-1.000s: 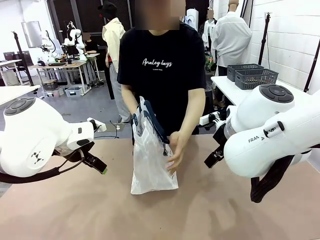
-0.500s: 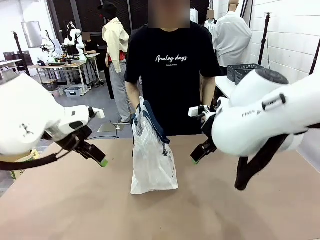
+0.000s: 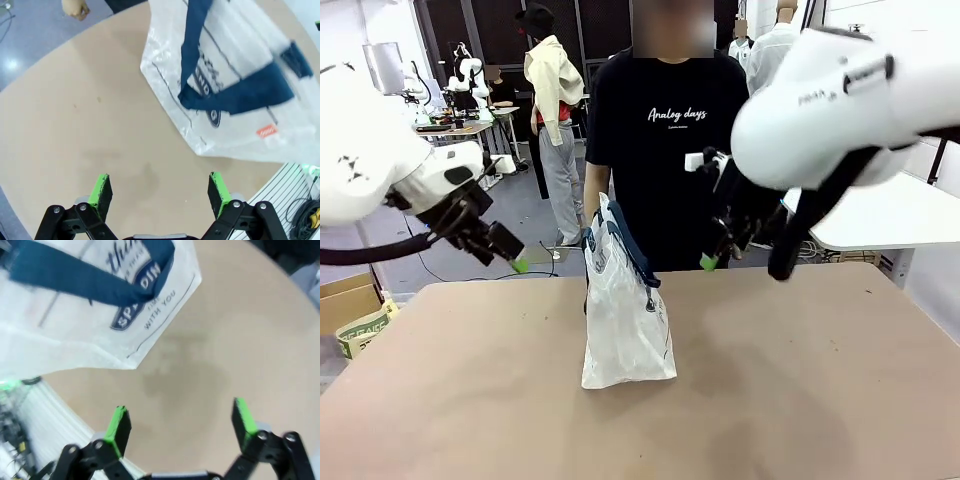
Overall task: Transfer purchased items from the store into the shopping bag.
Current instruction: Open the Reusable shopping bag in the center of the table.
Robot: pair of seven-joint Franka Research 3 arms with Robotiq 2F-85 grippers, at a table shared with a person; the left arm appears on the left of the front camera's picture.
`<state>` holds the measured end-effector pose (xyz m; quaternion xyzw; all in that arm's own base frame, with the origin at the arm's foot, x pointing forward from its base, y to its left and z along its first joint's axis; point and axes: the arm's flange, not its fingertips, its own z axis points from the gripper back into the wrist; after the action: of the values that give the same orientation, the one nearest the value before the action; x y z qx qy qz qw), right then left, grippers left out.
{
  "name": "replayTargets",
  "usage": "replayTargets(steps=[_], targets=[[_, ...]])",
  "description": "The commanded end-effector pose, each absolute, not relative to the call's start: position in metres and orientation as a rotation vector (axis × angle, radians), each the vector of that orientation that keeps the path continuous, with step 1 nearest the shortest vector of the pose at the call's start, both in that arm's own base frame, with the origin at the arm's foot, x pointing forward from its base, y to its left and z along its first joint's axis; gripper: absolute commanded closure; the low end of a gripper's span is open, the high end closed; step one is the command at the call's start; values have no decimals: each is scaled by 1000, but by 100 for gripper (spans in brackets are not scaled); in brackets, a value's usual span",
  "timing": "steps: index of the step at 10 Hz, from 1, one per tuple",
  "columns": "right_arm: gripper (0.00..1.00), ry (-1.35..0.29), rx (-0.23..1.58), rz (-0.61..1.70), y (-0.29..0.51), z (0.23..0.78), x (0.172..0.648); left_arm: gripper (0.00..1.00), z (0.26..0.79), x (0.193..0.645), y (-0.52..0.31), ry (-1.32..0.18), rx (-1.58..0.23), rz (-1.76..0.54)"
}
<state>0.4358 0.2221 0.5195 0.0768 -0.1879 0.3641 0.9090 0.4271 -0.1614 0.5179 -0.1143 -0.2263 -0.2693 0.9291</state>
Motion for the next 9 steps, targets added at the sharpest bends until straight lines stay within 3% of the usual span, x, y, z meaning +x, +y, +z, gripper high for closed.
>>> replayTargets(steps=[1, 2, 5, 9], targets=[[0, -371, 135, 780, 235, 531, 467, 0, 525, 446, -175, -468, -263, -545], [0, -441, 99, 807, 230, 524, 468, 0, 523, 444, -170, -478, -278, -581], [0, -385, 158, 755, 229, 531, 450, 0, 527, 444, -176, -475, -250, -554], [0, -344, 41, 610, 291, 582, 501, 0, 554, 469, -199, -395, -380, -402]])
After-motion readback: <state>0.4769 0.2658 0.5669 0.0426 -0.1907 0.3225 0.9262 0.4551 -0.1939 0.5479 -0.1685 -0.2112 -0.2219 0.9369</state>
